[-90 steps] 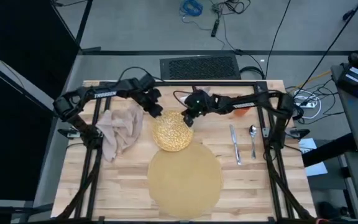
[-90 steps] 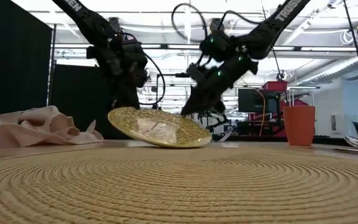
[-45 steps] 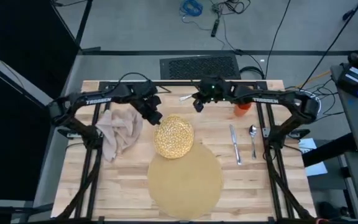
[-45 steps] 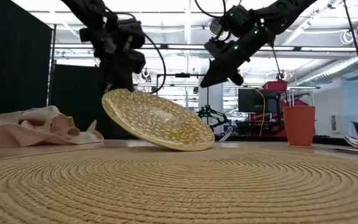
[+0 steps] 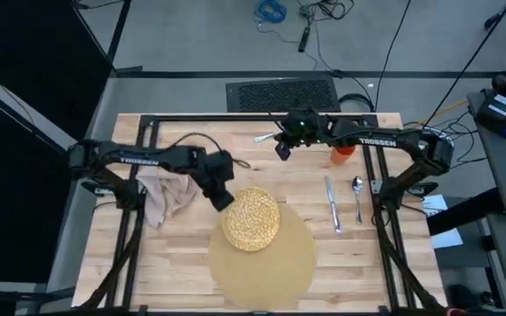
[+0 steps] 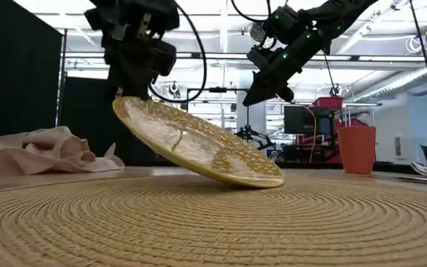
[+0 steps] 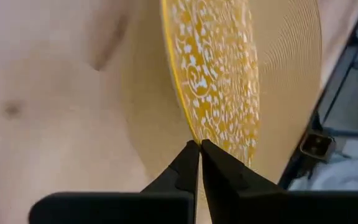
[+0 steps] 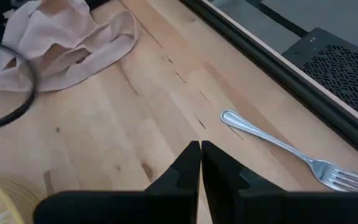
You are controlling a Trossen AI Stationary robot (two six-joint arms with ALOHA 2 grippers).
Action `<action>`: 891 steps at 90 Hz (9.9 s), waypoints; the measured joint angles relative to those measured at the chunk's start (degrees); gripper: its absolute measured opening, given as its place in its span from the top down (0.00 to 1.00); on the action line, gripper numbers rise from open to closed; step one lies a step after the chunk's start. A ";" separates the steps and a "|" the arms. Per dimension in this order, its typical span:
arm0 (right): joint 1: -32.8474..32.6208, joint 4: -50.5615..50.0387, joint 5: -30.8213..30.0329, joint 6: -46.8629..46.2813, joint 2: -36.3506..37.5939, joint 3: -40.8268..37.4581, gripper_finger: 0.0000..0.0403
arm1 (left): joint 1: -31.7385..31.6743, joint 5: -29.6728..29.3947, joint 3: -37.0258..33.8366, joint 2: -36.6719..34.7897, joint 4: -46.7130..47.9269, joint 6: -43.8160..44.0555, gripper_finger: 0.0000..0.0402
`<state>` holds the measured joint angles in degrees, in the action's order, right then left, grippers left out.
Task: Set table place
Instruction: Put the yellow plate on the brown table mat, then adjust the brown table mat
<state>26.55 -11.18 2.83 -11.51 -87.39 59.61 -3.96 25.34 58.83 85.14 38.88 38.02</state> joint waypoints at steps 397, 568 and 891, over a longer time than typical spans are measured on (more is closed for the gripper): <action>-44.62 -5.42 -21.56 -50.04 -11.81 -4.75 0.99 | 13.22 -16.37 -23.33 0.15 -45.99 33.94 1.00; -61.84 -13.55 -19.38 -67.45 -11.10 -0.16 0.99 | 23.52 -8.86 -6.23 20.58 -49.45 35.06 0.97; -55.41 -16.83 -31.08 -50.56 -0.13 -0.09 0.64 | 8.76 -22.47 -0.31 15.78 -9.46 1.65 1.00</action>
<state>-28.86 -28.01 -28.25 -62.06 -87.53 59.53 4.80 2.87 58.52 100.92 29.42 39.67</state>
